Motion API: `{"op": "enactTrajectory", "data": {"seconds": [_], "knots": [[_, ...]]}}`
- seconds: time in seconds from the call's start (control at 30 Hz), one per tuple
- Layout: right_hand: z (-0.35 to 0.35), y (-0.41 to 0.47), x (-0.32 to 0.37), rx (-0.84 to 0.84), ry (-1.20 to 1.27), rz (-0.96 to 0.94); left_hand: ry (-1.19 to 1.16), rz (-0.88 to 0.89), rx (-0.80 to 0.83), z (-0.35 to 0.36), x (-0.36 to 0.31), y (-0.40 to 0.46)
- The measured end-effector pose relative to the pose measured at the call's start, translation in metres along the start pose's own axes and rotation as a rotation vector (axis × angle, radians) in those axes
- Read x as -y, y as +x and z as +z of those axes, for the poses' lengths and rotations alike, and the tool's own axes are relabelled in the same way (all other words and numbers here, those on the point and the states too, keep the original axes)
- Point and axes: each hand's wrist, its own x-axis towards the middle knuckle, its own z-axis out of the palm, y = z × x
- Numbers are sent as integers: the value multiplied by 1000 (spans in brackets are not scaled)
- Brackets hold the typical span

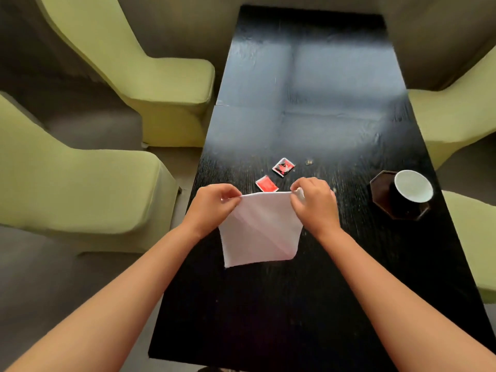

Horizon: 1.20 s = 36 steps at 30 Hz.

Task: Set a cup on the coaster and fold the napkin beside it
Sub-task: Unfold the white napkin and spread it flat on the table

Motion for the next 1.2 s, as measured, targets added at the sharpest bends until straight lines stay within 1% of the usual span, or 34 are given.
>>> {"op": "enactTrajectory", "data": {"seconds": [0.07,0.13,0.17,0.23,0.3,0.43,0.5,0.57,0.63,0.7,0.77,0.83,0.9,0.97,1.0,1.03,1.07,1.13,1.17,1.2], "knots": [[-20,-2,16,-89,112,-63,-52,27,-23,-14,-27,9],[-34,-11,34,-161,193,-163,-113,35,-37,-25,-50,14],[-39,-17,41,-167,208,-208,-149,30,-40,-28,-60,16],[-43,-28,52,-119,214,-265,-243,6,-43,-33,-78,17],[-46,-34,60,-92,244,-268,-329,-9,-33,-37,-92,16],[-54,-28,68,-128,438,-188,-470,-39,-11,-46,-111,9],[-57,-23,66,-106,554,-89,-587,-42,8,-52,-116,1],[-57,-20,58,-41,654,73,-701,-25,45,-59,-117,-7],[-55,-21,49,77,756,242,-781,-2,95,-67,-116,-15],[-55,-24,45,170,911,333,-852,3,166,-75,-111,-22],[-59,-23,45,195,1037,323,-885,-4,244,-81,-105,-28],[-66,-19,45,207,1119,245,-888,-9,289,-84,-98,-34],[-71,-15,45,215,1153,188,-931,-20,299,-85,-91,-37],[-75,-15,44,182,1143,169,-963,-51,278,-86,-84,-38],[-78,-16,44,149,1137,170,-930,-84,251,-86,-79,-37],[-80,-16,45,116,1127,168,-836,-123,207,-86,-74,-36],[-84,-16,46,95,1106,153,-669,-161,149,-86,-69,-36],[-92,-14,48,76,985,74,-161,-206,26,-86,-57,-33],[-97,-13,49,77,901,2,57,-195,-47,-87,-56,-32],[-102,-12,52,86,818,-78,164,-124,-121,-86,-59,-31]]}}
